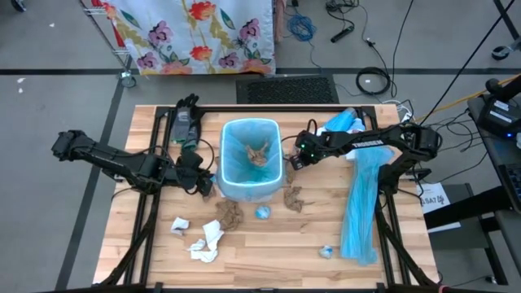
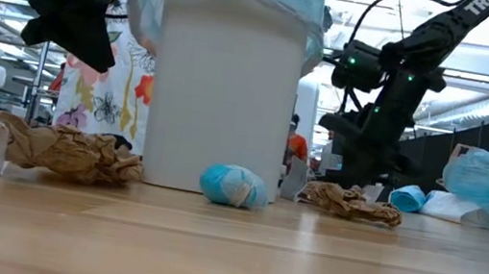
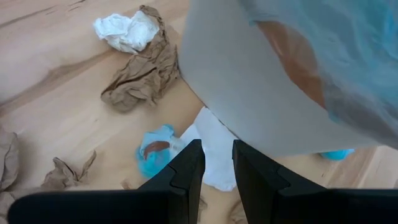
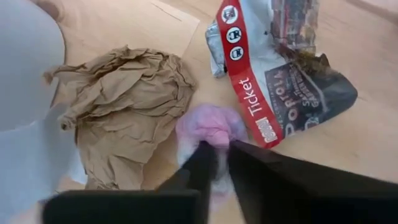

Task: Place trash/remove bag and relplace
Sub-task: Put the pink plastic into the trash bin

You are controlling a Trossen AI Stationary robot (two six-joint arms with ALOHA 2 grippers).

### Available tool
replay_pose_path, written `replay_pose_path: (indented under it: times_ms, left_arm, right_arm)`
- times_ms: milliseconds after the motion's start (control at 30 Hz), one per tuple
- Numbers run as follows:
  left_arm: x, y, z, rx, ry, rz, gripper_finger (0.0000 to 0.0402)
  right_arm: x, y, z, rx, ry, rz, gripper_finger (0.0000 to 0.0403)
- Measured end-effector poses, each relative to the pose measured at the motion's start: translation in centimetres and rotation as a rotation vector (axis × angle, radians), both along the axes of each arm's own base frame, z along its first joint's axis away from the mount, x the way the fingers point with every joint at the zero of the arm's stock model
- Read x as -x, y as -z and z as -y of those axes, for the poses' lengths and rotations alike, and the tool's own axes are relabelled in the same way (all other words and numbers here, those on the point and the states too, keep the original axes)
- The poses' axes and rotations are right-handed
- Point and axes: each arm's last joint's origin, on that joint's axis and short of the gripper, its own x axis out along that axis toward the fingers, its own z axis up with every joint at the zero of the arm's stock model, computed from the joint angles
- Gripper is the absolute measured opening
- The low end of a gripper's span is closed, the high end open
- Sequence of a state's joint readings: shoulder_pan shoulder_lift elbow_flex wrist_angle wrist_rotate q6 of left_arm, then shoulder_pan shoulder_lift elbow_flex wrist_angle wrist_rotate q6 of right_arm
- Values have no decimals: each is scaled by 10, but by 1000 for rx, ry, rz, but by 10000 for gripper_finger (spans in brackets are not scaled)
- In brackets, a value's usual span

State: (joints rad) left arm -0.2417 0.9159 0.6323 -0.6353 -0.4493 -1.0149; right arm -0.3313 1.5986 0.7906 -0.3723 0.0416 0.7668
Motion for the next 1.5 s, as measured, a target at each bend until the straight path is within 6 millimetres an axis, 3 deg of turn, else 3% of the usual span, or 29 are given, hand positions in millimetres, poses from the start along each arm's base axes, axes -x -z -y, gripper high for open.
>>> replay_pose_path:
  times_ms: [200, 400, 767, 900, 1033, 1200, 1333, 1500]
  left_arm:
    - [0, 0, 0, 0, 1, -2, 90]
    - [0, 0, 0, -2, 3, -3, 90]
    - [0, 0, 0, -13, 11, -8, 90]
    - [0, 0, -2, -2, -10, -3, 90]
    - [-1, 0, -5, -2, -25, -2, 90]
    - [-1, 0, -5, -3, -29, -3, 90]
    - [-1, 0, -5, -2, -28, -4, 90]
    - [-1, 0, -5, -2, -25, -5, 90]
  right_arm:
    - [8, -12, -7, -18, -17, -1, 4]
    - [25, -53, -20, 13, -33, 14, 1]
    - [54, -194, -29, 329, -1, 249, 0]
    - [52, -244, -30, 419, -48, 393, 0]
    - [35, -275, -35, 502, -138, 512, 0]
    - [-4, -285, -48, 539, -296, 596, 0]
    - [-37, -273, -58, 567, -395, 608, 1]
    - [-65, -256, -65, 567, -433, 610, 16]
